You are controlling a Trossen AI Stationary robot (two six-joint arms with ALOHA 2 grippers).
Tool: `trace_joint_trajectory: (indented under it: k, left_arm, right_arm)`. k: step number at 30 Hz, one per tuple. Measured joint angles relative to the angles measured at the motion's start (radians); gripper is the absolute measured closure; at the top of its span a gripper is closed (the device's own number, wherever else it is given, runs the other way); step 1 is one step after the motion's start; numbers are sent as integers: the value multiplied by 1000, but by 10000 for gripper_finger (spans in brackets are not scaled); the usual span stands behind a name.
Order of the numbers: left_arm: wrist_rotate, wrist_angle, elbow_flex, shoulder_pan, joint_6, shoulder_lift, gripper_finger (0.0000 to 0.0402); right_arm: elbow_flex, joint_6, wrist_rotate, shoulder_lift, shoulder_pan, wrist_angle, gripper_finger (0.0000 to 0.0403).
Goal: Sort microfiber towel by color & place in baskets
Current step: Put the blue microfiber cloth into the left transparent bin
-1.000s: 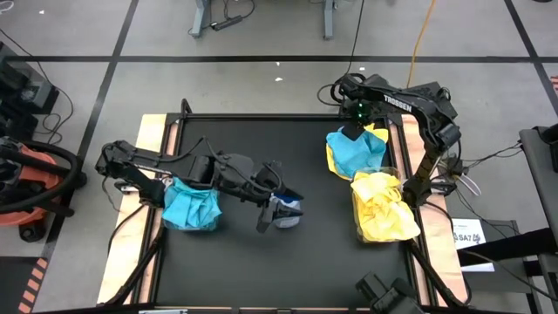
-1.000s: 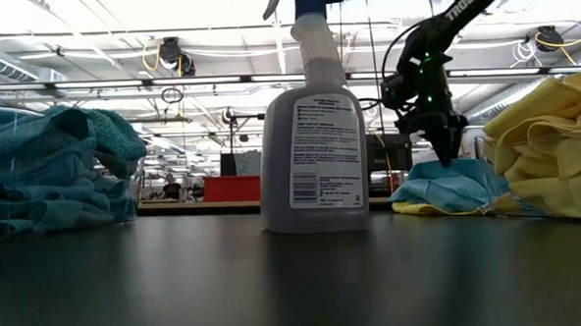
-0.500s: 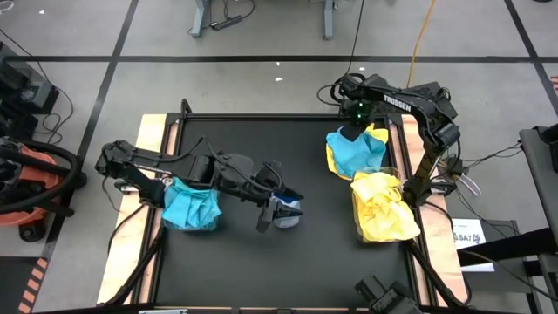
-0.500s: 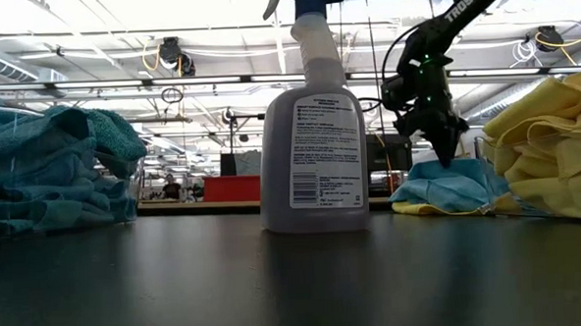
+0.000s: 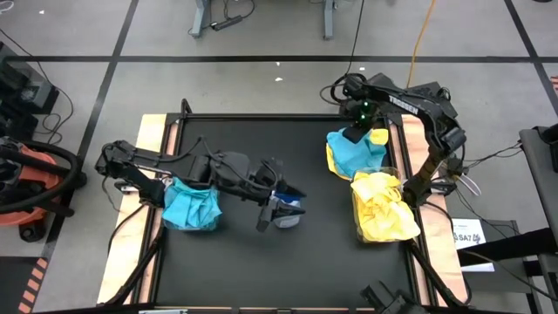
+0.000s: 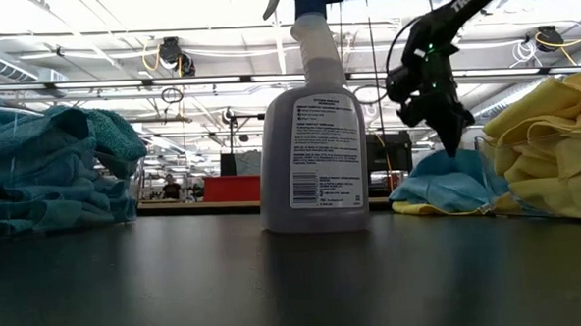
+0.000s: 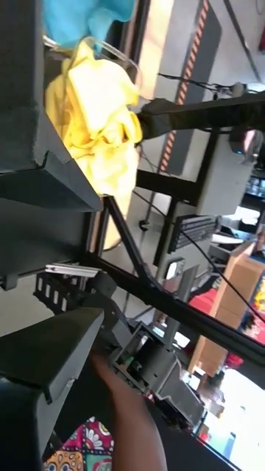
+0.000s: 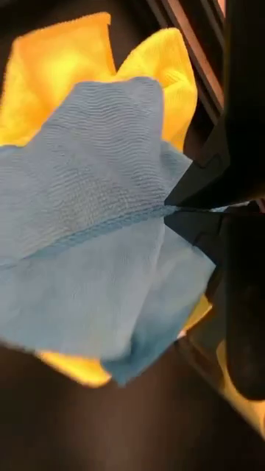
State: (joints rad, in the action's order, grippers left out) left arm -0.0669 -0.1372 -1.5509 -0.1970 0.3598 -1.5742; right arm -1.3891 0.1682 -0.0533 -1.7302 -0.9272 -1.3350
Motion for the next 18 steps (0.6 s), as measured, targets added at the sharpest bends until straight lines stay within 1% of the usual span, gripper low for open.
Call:
trace_joint_trajectory:
  k: [4, 8, 11, 13, 18]
  left_arm:
    - [2, 27, 0, 0, -4, 7, 171]
    - [58, 56, 1, 1, -69, 13, 171]
    - [137, 96, 0, 7, -129, 21, 171]
    - [172, 126, 0, 15, -166, 21, 171]
    - [181, 194, 0, 49, -222, 19, 171]
  right_arm:
    - [-14, -10, -37, 65, 1, 5, 402]
    - [-53, -18, -81, 148, 0, 10, 402]
    - [-97, -28, -149, 213, 0, 13, 402]
    - [-132, -38, -192, 257, 0, 25, 402]
    - [-251, -79, -302, 349, 0, 54, 403]
